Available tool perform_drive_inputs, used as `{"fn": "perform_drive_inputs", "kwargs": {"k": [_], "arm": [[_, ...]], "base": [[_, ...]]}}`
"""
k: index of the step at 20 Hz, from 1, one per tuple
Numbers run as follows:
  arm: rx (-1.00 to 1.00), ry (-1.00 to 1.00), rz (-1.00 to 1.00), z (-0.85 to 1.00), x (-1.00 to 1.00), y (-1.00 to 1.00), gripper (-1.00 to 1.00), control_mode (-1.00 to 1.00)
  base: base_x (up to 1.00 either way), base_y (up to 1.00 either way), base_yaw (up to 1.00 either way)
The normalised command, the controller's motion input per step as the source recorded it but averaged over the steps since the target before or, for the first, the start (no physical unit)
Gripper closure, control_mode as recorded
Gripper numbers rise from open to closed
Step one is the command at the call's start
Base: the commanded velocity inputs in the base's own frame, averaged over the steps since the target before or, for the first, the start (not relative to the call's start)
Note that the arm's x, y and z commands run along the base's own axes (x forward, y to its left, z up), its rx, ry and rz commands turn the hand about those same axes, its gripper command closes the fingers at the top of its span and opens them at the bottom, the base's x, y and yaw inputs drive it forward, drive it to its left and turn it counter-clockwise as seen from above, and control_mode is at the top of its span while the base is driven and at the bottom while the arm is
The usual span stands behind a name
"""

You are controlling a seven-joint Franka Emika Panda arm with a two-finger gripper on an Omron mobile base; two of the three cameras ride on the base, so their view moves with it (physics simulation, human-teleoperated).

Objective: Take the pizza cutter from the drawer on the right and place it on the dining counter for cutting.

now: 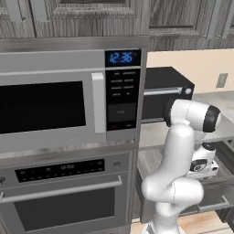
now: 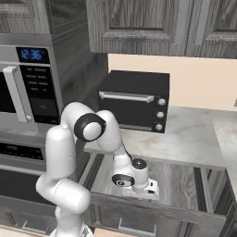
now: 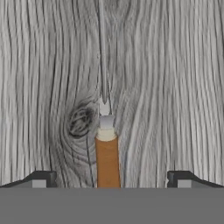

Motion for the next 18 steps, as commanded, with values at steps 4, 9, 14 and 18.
{"fn": "perform_drive_inputs", "kwargs": {"k": [4, 9, 14, 18], "arm": [[0.0, 0.0, 0.01, -0.06, 0.02, 0.0, -1.0, -1.0], [0.0, 0.0, 0.01, -0.11, 0.07, 0.0, -1.0, -1.0], [0.0, 0.0, 0.01, -0.07, 0.03, -0.01, -1.0, -1.0], [0.01, 0.0, 0.02, -0.11, 0.01, -0.02, -1.0, -1.0]], "base": [[0.0, 0.0, 0.0], [0.0, 0.0, 0.0], [0.0, 0.0, 0.0], [0.0, 0.0, 0.0]]}}
